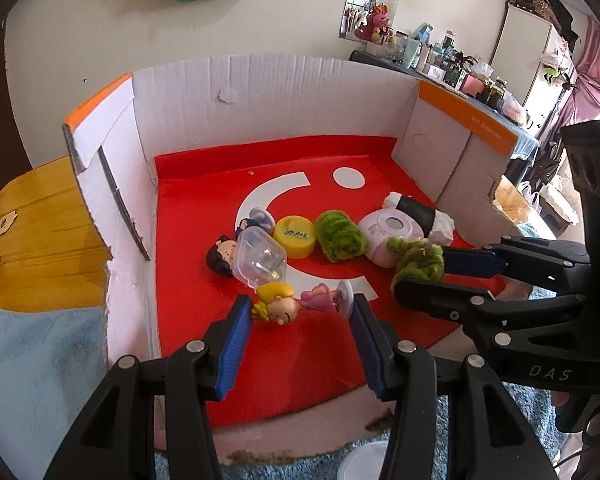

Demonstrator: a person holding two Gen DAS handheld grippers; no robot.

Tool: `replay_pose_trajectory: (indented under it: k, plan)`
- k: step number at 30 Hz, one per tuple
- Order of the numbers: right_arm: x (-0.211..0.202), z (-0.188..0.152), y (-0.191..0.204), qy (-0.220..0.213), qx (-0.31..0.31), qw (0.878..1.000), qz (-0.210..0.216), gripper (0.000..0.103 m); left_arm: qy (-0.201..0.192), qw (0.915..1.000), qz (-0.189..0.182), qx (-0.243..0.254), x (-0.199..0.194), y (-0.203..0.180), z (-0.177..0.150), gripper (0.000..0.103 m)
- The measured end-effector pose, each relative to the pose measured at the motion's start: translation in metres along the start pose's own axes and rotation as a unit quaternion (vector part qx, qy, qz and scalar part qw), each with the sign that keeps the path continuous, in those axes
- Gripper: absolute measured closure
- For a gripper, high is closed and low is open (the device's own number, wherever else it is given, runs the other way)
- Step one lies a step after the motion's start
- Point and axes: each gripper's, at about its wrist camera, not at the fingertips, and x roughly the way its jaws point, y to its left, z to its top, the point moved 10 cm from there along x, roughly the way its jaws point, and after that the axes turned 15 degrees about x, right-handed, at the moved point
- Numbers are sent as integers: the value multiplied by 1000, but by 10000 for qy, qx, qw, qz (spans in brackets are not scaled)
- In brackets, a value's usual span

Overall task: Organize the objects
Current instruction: 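Lower the doll figurine and green plush onto the red floor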

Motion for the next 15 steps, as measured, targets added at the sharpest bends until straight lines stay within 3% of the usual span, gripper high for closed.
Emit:
replay_pose_trajectory:
  k: [15]
  plan:
    - [12,11,-9,-134,30,9997,-187,64,96,9999,138,-25,17,9,6,51]
